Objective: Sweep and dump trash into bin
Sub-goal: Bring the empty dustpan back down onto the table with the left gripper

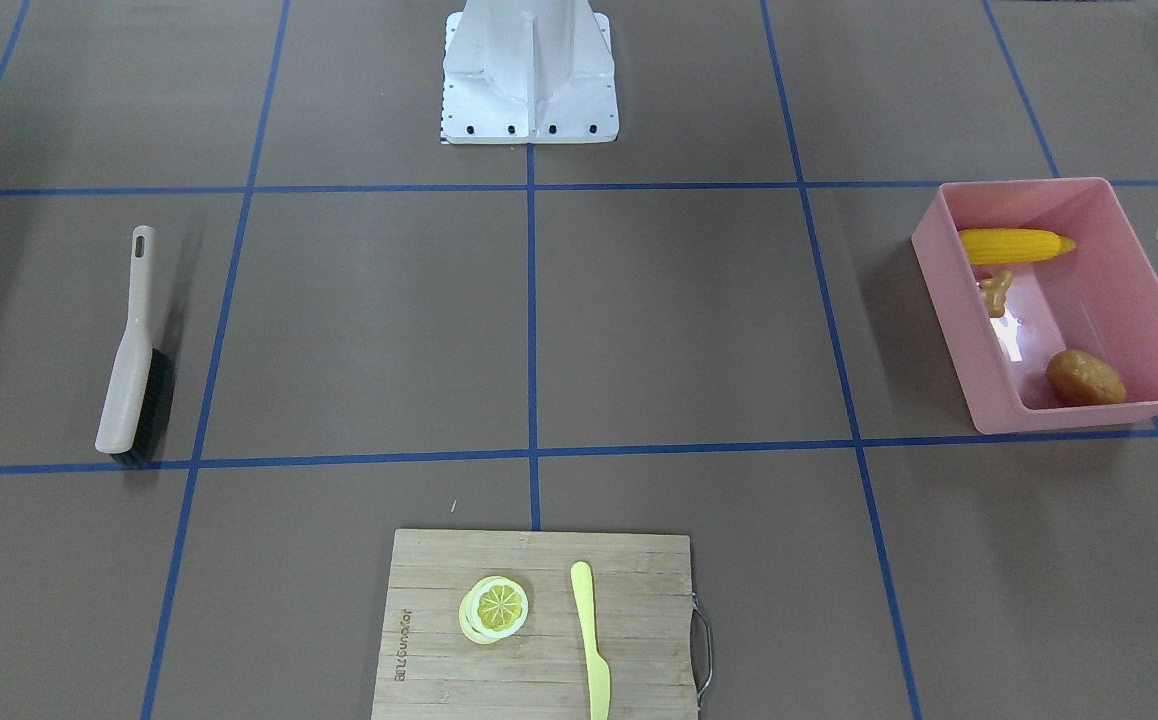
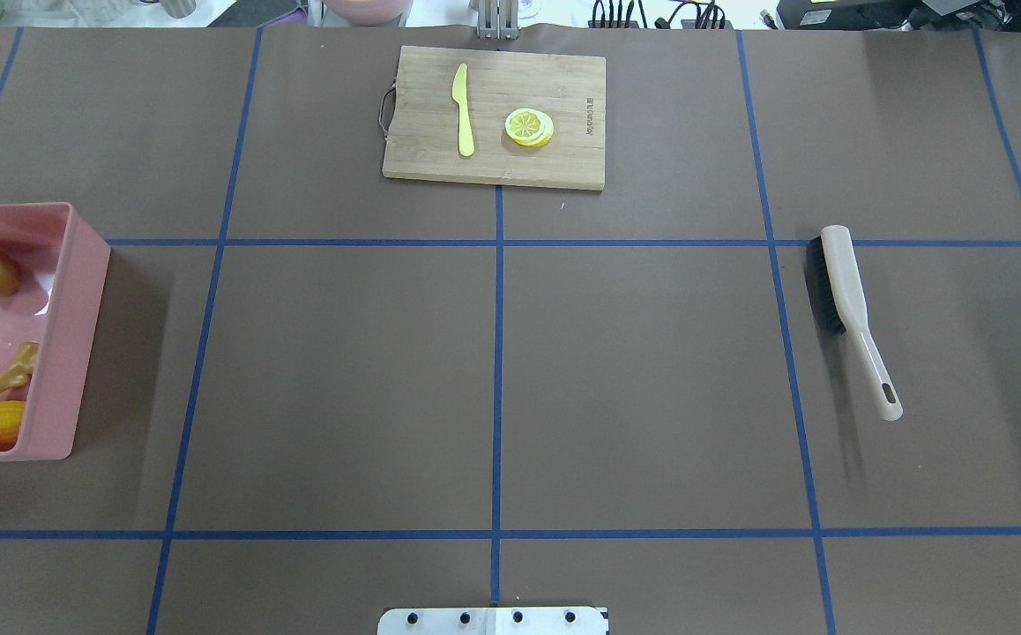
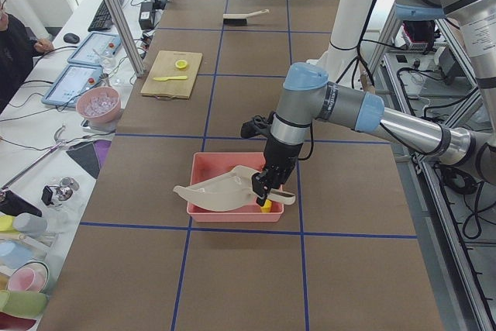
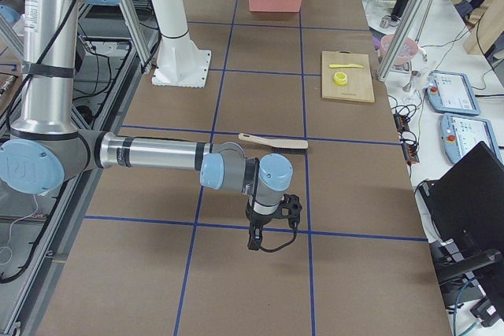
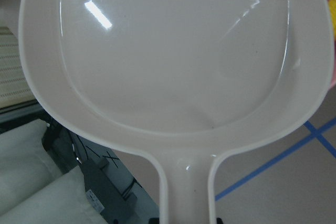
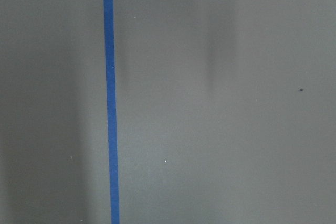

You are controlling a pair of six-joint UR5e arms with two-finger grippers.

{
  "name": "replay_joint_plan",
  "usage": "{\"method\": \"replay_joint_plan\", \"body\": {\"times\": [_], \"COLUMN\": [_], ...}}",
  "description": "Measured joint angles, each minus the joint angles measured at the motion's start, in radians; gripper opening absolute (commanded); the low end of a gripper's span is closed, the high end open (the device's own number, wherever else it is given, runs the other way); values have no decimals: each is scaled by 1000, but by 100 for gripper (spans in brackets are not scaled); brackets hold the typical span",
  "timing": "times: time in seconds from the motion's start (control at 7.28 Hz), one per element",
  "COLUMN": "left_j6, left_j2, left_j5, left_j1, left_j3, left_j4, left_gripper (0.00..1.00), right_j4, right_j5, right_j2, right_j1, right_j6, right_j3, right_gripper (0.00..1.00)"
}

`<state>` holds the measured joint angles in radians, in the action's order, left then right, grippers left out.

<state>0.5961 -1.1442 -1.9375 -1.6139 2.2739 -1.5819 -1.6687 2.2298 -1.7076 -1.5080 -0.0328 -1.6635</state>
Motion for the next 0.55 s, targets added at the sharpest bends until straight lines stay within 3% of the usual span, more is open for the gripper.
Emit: {"method": "replay_joint_plan", "body": {"times": [0.27, 0.55], "left_j6": [-135, -167], "left_j2": [-75, -201], "left_j5": [-146, -319], "left_j1": [-1, 42], "left_j3": [-100, -178], "left_j4": [-121, -155], "left_gripper": [0, 0], "right_j4": [1, 2], "right_j5": [7, 8], "right_j2": [1, 2], "right_j1": [1, 1], "right_j6": [-3, -7], "right_j3": [16, 24], "right_gripper": [100, 100]}}
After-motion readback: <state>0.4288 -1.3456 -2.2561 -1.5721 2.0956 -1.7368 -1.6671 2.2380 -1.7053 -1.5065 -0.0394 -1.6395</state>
